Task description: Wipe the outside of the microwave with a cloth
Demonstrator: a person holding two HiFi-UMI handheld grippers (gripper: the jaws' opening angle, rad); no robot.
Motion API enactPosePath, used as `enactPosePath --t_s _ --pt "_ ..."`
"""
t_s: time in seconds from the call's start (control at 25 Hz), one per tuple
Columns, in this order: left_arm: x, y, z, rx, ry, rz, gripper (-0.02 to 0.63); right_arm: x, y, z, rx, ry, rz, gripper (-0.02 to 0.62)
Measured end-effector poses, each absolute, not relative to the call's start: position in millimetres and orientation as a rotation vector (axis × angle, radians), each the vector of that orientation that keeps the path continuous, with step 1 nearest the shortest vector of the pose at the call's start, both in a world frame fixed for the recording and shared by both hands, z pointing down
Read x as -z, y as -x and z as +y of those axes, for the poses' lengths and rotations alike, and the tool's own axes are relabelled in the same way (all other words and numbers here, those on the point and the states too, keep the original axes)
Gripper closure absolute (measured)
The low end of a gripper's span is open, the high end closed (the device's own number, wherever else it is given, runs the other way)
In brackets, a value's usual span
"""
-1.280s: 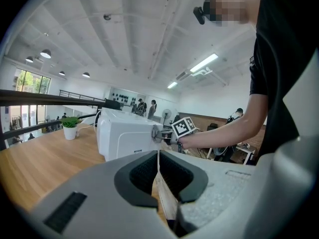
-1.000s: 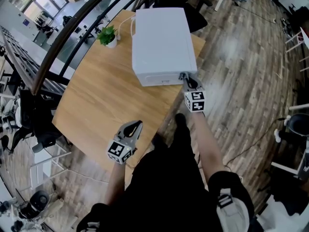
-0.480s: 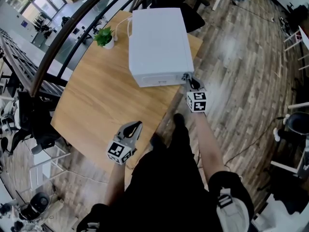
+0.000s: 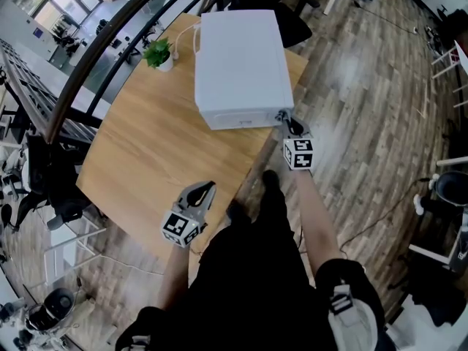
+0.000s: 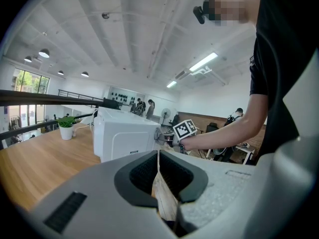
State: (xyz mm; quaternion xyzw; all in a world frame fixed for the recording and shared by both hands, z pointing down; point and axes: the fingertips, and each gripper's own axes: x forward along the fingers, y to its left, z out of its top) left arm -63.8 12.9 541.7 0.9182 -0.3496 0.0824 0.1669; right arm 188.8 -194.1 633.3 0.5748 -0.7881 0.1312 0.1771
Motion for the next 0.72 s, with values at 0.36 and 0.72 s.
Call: enactPosePath --t_s 0.36,0.72 --pt "-544.0 68.0 17.7 -0.243 -2.600 -1.018 0.595 -641.2 -174.9 -196.3 -0.352 -1.583 -2.250 0.578" --pt "-545.5 88.0 24.1 -0.248 -2.570 -1.076 0.595 -652.0 -159.5 -197.9 -0.373 -1.555 -2.260 0.578"
